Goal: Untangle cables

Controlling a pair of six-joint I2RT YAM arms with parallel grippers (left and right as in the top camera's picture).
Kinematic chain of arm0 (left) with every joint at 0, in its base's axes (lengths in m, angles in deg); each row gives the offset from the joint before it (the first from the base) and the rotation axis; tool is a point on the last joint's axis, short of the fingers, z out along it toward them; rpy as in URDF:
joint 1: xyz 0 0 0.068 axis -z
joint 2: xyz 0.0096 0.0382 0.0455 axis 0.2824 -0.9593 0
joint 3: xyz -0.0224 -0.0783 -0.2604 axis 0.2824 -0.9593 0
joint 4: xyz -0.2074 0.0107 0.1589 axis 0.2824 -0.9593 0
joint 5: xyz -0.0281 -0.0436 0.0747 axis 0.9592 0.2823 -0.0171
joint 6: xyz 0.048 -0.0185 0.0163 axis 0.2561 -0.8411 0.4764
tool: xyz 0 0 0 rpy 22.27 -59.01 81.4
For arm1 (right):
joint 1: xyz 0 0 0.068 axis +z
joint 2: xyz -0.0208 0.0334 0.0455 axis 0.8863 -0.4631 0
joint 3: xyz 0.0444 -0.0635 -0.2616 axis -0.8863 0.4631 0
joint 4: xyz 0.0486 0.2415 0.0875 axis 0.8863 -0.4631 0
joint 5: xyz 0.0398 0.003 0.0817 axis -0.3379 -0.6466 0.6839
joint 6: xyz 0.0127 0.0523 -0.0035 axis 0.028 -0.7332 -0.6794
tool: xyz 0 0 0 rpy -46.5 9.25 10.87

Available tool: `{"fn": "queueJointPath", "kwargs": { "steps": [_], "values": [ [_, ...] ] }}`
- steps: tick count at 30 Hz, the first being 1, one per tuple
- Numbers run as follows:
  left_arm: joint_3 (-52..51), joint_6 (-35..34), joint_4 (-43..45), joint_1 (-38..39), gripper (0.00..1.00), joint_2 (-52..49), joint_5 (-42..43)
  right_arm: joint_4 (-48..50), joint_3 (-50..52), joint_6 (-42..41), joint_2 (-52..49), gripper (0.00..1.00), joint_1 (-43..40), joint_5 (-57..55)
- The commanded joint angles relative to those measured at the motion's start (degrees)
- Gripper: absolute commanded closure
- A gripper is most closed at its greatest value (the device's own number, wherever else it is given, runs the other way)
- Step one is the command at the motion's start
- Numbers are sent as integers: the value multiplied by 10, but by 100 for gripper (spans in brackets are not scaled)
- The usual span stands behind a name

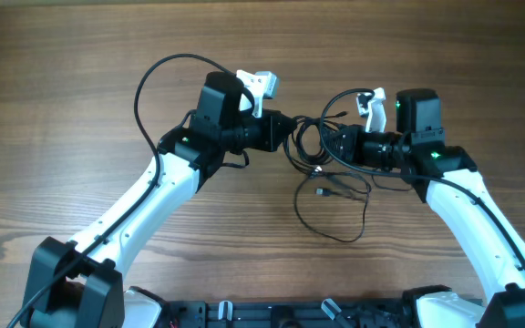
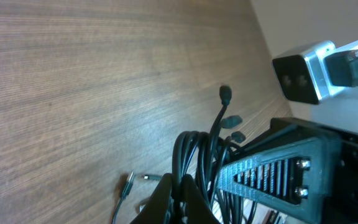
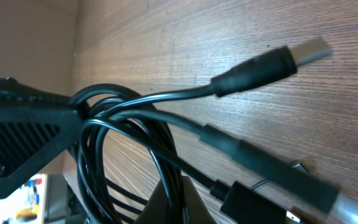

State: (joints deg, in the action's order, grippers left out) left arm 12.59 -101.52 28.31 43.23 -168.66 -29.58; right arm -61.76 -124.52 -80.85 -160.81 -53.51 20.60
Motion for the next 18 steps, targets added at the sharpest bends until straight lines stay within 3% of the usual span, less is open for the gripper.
{"fn": "queueJointPath", "kwargs": {
  "steps": [1, 5, 8, 11, 14, 16, 17, 18],
  "values": [
    [7, 3, -20, -2, 96, 12, -6, -6, -3, 57, -3, 96, -1, 32],
    [7, 5, -43, -5, 96, 12, -15, -44, -3, 116, -3, 96, -1, -9],
    [7, 5, -43, -35, 96, 12, -16, -140, -3, 158, -3, 96, -1, -198],
    [7, 5, -44, -66, 96, 15, -9, -169, -3, 157, -3, 96, -1, -333],
    [7, 5, -59, -75, 96, 19, -5, -154, -3, 153, -3, 95, -1, -341],
    [7, 5, -72, -75, 96, 19, -5, -145, -3, 154, 1, 96, -1, -289],
    [7, 4, -76, -75, 79, 19, -5, -139, -3, 154, 1, 96, -1, -251],
    [7, 5, -76, -71, 42, 19, 14, -120, -3, 156, 2, 96, -1, -169]
  ]
}}
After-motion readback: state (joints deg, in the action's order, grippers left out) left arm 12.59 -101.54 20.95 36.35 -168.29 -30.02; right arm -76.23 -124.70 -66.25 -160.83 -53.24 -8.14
